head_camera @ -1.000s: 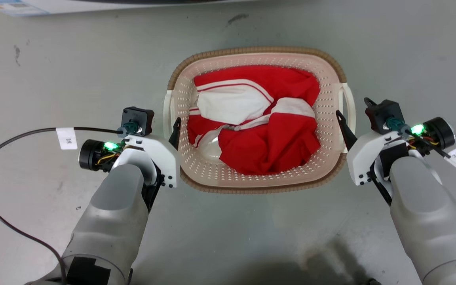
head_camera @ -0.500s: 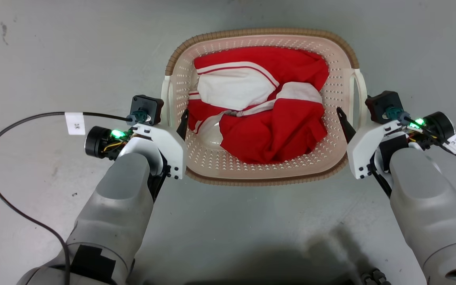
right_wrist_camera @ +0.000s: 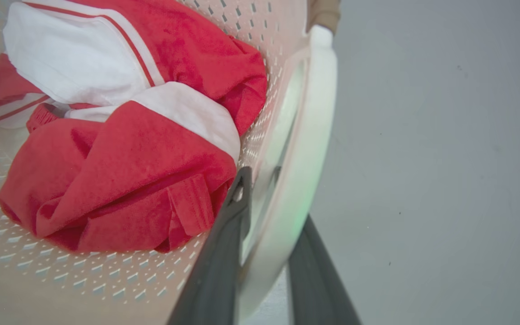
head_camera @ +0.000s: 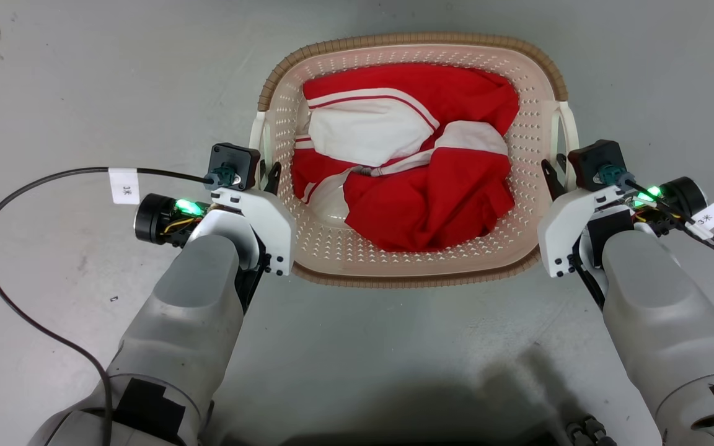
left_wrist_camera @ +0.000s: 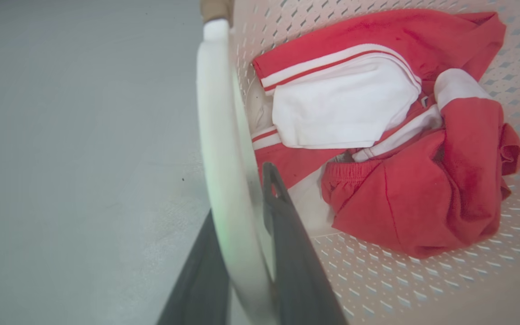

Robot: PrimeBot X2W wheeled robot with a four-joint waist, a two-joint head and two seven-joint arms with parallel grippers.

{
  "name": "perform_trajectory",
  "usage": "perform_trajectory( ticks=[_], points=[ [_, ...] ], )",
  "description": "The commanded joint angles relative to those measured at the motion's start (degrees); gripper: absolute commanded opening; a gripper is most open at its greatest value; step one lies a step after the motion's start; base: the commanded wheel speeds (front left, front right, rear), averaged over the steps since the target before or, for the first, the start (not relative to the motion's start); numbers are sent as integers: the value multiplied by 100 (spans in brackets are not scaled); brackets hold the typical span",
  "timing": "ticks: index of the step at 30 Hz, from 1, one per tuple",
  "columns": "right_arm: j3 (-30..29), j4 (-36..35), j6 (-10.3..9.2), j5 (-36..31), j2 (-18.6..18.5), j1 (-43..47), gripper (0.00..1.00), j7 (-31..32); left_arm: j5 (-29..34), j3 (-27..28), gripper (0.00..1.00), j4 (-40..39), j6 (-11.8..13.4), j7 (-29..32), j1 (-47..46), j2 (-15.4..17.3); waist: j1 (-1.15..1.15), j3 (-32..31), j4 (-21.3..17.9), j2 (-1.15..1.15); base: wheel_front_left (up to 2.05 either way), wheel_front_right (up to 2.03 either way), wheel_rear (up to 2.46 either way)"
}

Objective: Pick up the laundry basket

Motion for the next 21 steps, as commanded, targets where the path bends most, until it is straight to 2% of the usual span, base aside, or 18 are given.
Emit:
perform_trajectory(
  ticks=[1,10,21],
  points=[
    [39,12,-1,-25,15,-79,0,-14,-21,-93,0,-9,-53,-14,-61,-24,0,-25,6,0,0,0,0],
    [128,93,-2,0,-20,59,0,-15,-330,-393,0,0,-53,25,103,-31,0,-296,47,0,0,0,0],
    [515,139,-2,142,76,357,0,203,-850,-851,0,-4,-60,459,553,-42,0,-1108,74,0,0,0,0]
  ],
)
